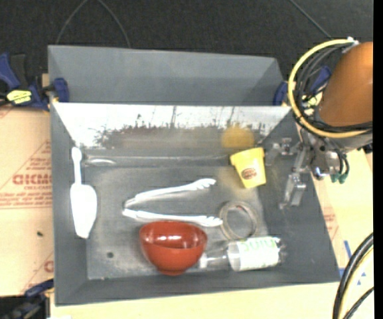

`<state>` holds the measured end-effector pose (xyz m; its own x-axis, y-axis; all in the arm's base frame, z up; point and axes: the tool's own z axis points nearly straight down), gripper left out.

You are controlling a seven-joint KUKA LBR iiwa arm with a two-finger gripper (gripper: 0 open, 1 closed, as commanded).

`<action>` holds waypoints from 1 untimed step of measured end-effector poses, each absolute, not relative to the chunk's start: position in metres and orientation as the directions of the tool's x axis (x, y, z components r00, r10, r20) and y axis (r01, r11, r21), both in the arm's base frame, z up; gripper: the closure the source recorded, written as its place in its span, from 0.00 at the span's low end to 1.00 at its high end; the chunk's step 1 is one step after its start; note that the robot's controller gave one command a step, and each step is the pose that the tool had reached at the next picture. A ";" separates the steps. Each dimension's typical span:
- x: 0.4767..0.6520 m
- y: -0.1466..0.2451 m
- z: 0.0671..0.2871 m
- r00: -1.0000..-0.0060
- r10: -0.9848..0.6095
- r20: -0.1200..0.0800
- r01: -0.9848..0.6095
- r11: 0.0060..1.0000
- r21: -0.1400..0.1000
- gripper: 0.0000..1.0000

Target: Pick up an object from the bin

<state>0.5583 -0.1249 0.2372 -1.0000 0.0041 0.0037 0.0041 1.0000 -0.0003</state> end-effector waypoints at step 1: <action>0.560 -0.124 0.242 -1.000 0.000 -0.004 0.000 1.000 -0.002 0.00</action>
Offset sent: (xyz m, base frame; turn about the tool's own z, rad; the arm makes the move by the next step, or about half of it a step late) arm 0.0084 0.0508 -0.1672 0.2067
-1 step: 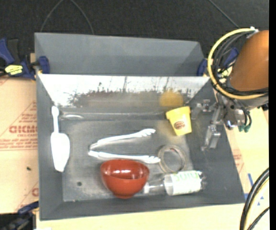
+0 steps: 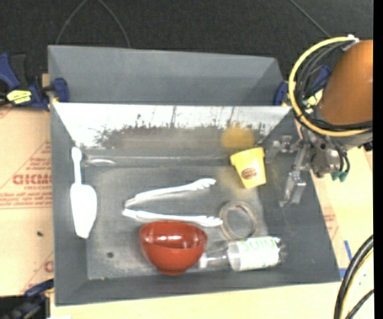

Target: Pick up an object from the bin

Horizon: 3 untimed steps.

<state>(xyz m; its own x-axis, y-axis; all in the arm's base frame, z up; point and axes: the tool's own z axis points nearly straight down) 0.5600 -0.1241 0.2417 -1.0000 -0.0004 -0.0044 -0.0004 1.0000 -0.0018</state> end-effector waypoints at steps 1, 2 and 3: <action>0.567 -0.084 0.103 -0.985 0.171 -0.010 0.171 0.985 0.001 0.00; 0.557 -0.071 0.158 -0.989 0.146 -0.022 0.146 0.989 -0.002 0.00; 0.589 -0.095 0.101 -0.977 0.213 -0.007 0.213 0.977 0.000 0.00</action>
Offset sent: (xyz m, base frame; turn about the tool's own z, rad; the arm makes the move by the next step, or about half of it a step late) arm -0.0047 0.0539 -0.0873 0.1499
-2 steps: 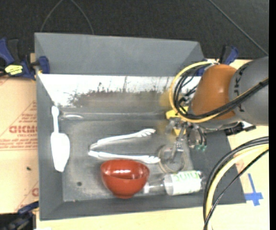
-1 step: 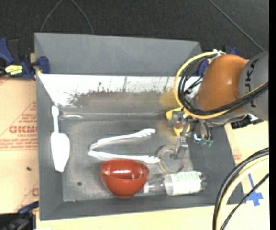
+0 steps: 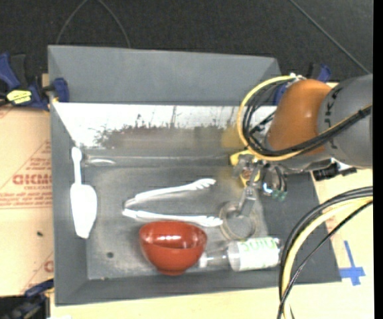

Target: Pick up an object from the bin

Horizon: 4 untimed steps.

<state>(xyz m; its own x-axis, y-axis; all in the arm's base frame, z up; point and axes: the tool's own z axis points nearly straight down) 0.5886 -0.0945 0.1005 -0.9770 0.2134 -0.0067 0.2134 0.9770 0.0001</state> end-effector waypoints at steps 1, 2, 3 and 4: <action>0.593 -0.091 0.071 -0.973 0.230 -0.025 0.230 0.973 0.007 0.00; 0.587 -0.107 0.071 -0.974 0.226 -0.019 0.226 0.974 0.001 1.00; 0.587 -0.107 0.071 -0.974 0.226 -0.019 0.226 0.974 0.001 1.00; 0.585 -0.107 0.089 -0.974 0.225 -0.016 0.225 0.974 0.000 1.00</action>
Offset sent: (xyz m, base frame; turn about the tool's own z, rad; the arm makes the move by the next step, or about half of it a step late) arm -0.0033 -0.0119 -0.0305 0.0152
